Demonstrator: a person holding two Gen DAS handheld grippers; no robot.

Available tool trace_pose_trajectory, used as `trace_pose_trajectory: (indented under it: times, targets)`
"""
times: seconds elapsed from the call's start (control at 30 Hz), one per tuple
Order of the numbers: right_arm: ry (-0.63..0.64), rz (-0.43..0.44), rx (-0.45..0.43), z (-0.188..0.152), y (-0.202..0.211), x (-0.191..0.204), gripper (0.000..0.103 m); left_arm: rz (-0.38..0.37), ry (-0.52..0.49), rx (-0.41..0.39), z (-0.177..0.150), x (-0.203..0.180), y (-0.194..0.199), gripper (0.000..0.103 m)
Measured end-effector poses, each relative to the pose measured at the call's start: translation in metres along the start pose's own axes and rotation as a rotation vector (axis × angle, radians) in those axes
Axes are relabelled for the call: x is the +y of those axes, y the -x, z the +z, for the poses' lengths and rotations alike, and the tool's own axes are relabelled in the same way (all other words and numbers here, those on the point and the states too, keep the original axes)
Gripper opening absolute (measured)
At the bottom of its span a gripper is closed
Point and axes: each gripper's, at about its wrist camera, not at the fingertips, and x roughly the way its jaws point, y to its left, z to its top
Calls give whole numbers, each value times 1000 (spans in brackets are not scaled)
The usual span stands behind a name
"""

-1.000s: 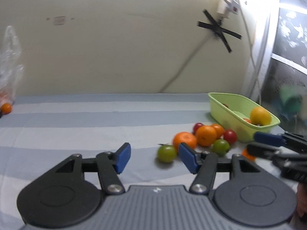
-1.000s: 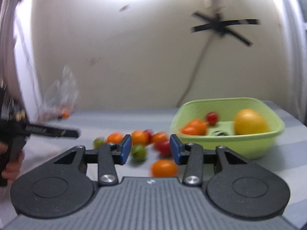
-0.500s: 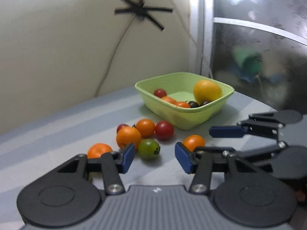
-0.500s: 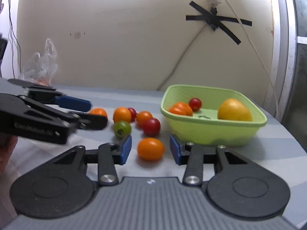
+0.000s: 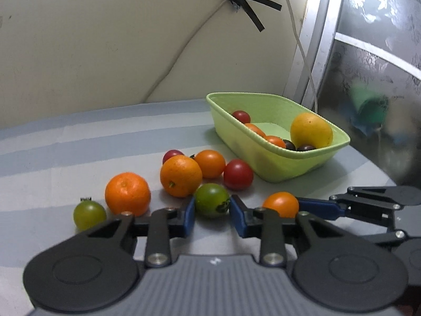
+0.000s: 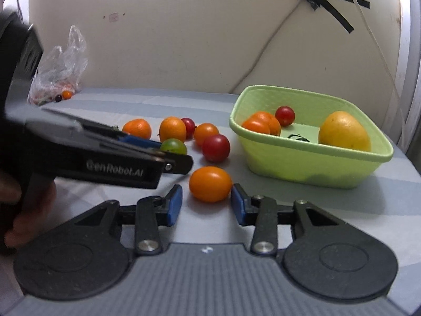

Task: Organize fruits
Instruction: 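Grasp a green tomato with the left gripper while the right grasps an orange tomato, then release the green and orange tomatoes into the basket from both grippers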

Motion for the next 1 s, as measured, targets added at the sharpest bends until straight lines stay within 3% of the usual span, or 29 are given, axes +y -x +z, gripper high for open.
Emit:
trace_pose_trajectory:
  times: [0.23, 0.43, 0.67, 0.8, 1.0]
  targets:
    - [-9, -5, -51, -9, 19, -3, 36, -104, -20, -16, -22, -13, 36, 29]
    - [-51, -11, -134, -20, 46, -18, 36, -200, -39, -71, 2, -34, 47, 29]
    - [-103, -160, -300, 4, 62, -64, 36, -228, -29, -68, 65, -58, 0, 29]
    - [-179, -141, -295, 29, 46, -106, 36, -209, 27, -25, 87, -62, -43, 29]
    - [-176, -148, -241, 49, 3, -135, 37, -153, 36, 22, 87, -64, -76, 30]
